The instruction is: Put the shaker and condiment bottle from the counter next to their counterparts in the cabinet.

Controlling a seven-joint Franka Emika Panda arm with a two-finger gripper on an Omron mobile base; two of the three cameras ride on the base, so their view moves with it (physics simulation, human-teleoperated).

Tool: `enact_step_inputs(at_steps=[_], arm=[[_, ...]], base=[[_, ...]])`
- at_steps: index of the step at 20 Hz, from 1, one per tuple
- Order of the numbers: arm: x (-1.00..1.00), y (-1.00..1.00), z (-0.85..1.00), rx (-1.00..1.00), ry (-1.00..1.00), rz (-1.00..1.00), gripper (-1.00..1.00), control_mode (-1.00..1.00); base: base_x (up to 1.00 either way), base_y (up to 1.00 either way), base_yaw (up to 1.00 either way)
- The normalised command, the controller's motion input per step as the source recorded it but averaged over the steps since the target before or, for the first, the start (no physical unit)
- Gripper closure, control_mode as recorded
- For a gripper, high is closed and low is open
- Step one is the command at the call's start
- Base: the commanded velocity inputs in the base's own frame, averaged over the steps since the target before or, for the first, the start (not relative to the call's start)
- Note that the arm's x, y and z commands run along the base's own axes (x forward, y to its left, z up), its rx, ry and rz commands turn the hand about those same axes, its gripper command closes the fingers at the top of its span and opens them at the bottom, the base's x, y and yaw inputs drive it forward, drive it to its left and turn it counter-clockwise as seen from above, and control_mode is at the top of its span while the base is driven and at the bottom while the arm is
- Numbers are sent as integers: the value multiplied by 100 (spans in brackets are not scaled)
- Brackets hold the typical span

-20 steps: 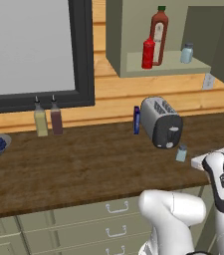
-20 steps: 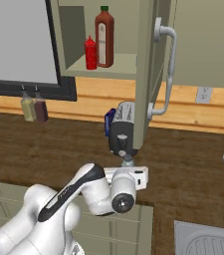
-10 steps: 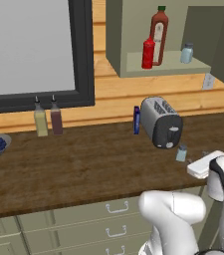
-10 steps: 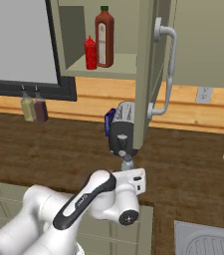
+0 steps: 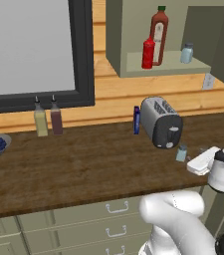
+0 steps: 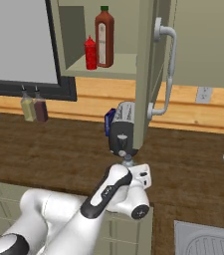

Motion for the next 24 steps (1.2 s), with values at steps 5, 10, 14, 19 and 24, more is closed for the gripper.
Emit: enact_step_inputs(at_steps=[5, 10, 14, 19, 24], arm=[[28, -10, -14, 0, 0, 2, -100, -100], [24, 0, -28, 0, 0, 3, -100, -100], [18, -1, -38, 0, 0, 4, -100, -100], [23, -9, -19, 0, 0, 3, -100, -100], [27, -8, -16, 0, 0, 2, -100, -100]], base=[[0, 0, 0], [0, 0, 0], [0, 0, 0], [0, 0, 0], [0, 0, 0]])
